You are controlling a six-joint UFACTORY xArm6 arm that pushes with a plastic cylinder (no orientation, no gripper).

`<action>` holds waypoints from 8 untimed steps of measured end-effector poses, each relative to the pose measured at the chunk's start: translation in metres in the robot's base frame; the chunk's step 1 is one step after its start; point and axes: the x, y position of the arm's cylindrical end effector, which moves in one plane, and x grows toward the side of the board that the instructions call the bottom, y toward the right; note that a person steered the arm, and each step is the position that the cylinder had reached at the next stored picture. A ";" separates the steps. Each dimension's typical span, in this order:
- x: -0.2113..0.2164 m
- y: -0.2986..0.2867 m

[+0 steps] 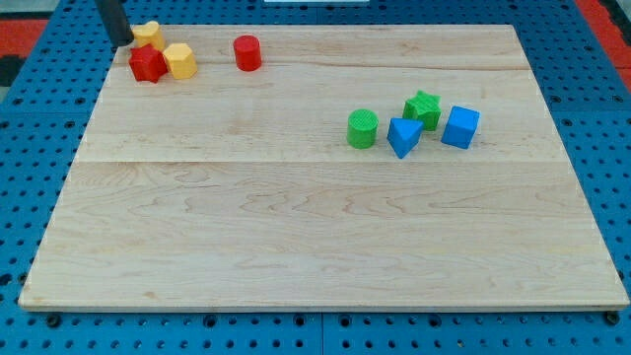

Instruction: Push the yellow heart into the red circle

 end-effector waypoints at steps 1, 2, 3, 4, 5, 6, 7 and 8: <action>0.005 0.046; -0.004 0.065; -0.026 0.035; -0.032 0.076; -0.014 0.121; -0.008 0.128; -0.031 0.128; -0.023 0.177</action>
